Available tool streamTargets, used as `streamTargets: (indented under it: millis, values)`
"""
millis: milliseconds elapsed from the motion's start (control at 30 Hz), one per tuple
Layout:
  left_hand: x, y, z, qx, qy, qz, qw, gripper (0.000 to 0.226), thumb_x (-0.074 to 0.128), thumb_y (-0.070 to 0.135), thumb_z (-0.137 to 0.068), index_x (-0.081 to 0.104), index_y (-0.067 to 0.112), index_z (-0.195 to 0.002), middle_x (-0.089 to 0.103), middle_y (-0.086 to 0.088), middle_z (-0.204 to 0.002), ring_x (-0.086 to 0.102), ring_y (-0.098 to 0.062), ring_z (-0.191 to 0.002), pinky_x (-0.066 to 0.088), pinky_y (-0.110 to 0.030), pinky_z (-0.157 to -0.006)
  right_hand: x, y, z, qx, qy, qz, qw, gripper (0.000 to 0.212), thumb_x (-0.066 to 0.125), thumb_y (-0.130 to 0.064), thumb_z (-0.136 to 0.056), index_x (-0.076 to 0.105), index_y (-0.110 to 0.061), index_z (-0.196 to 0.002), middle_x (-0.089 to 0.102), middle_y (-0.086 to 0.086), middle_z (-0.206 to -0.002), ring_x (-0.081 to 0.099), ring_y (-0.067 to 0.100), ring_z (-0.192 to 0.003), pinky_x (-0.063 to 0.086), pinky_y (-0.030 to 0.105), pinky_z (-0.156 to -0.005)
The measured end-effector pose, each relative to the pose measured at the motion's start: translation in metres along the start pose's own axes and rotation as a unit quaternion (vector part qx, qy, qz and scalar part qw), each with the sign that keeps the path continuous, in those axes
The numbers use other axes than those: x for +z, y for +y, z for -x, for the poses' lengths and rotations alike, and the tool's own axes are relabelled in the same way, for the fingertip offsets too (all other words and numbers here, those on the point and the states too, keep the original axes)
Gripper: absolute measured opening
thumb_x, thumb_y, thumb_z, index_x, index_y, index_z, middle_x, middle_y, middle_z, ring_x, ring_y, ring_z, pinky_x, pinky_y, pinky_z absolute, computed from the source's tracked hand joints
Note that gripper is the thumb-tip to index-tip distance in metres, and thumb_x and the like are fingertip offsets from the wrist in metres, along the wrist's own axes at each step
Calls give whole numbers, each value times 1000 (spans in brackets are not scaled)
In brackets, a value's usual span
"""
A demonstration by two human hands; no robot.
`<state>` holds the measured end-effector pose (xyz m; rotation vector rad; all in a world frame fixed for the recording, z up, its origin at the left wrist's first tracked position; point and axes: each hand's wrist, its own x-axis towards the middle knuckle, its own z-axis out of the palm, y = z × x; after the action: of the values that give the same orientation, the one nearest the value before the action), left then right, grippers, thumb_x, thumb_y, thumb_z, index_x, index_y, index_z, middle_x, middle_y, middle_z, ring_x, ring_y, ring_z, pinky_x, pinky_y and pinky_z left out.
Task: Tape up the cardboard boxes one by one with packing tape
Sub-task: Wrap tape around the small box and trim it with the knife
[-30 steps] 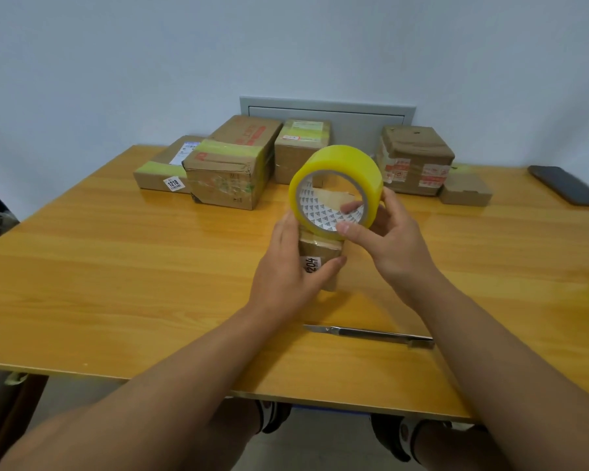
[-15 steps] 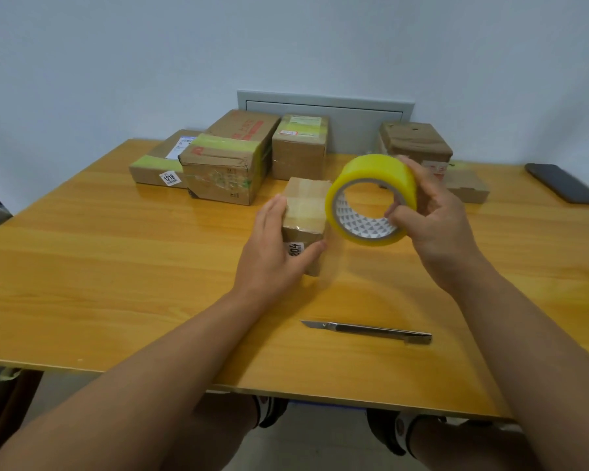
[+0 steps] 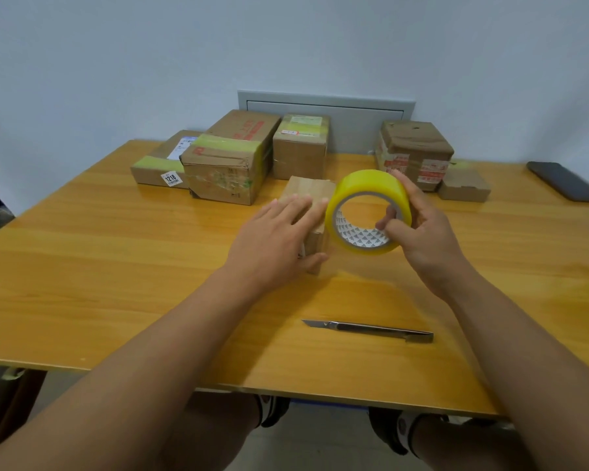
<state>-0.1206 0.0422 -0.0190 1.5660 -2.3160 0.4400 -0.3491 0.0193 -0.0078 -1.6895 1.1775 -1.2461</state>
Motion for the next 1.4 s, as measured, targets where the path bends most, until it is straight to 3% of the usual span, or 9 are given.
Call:
streamTargets:
  millis: [200, 400, 567, 733, 900, 1067, 1233, 1300, 1400]
  values:
    - [-9, 6, -5, -4, -6, -23, 1000, 66, 59, 51, -86, 48, 14, -140, 51, -9, -141, 44, -28, -132, 34, -40, -109, 6, 6, 4, 17, -15, 34, 999, 82, 62, -3, -90, 21, -31, -155, 63, 2, -97, 65, 13, -101, 52, 29, -89]
    - [-15, 4, -4, 2, -82, 19, 996, 74, 39, 49, -100, 4, 18, -158, 6, -6, -165, 3, -20, -152, 4, -33, -121, 8, 7, 4, 21, -45, 103, 993, 91, 64, -6, -91, 7, -29, -157, 58, 2, -108, 60, 12, -108, 50, 36, -95]
    - [-27, -9, 1, -55, -111, 21, 992, 75, 41, 53, -99, 4, 26, -158, 4, -3, -166, 8, -21, -152, 17, -36, -120, -37, -7, -4, -62, 19, 314, 947, 82, 55, 8, -85, 25, -26, -154, 41, 7, -149, 39, 25, -133, 30, 25, -99]
    - [-30, -7, 6, -72, -137, 9, 988, 76, 42, 52, -99, 0, 27, -157, 0, -2, -166, 1, -21, -152, 11, -36, -121, -48, 15, 1, -112, 32, 389, 914, 69, 51, 14, -80, 49, -17, -142, 53, 13, -125, 48, 34, -115, 37, 35, -94]
    - [-32, -11, 7, -50, -152, 6, 987, 77, 39, 52, -100, -4, 25, -157, -8, 3, -165, -4, -20, -152, 2, -34, -121, -46, 19, 9, -133, 11, 416, 899, 72, 53, 7, -85, 42, -27, -147, 52, 7, -128, 49, 27, -112, 47, 37, -81]
    - [-31, -10, 6, -48, -158, 4, 986, 83, 39, 63, -95, -7, 31, -157, -6, 8, -165, -2, -21, -152, 5, -36, -121, -49, 13, 13, -81, -29, 425, 901, 79, 62, -11, -85, 26, -31, -153, 41, 4, -145, 36, 25, -131, 41, 39, -98]
    - [-33, -10, 5, -53, -170, 21, 984, 85, 40, 67, -93, -3, 31, -157, -6, 10, -164, -4, -18, -152, 3, -35, -121, -33, -7, 33, -265, 70, 471, 838, 52, 50, -20, -79, 59, -7, -129, 57, 17, -121, 48, 36, -118, 42, 48, -94]
    - [-34, -10, 4, -55, -175, 31, 983, 87, 42, 67, -92, -3, 30, -157, -8, 10, -164, -8, -16, -151, 1, -34, -121, -20, -15, 46, -326, 26, 471, 819, 36, 49, -24, -80, 68, -6, -104, 63, 14, -99, 55, 33, -95, 47, 44, -79]
    - [-37, -9, 4, -56, -186, 33, 980, 87, 45, 62, -94, -4, 28, -157, -9, 9, -164, -11, -14, -151, -1, -34, -121, -3, -23, 62, -232, -239, 492, 804, 31, 42, -38, -87, 64, -17, -97, 59, 0, -90, 55, 21, -84, 52, 40, -70]
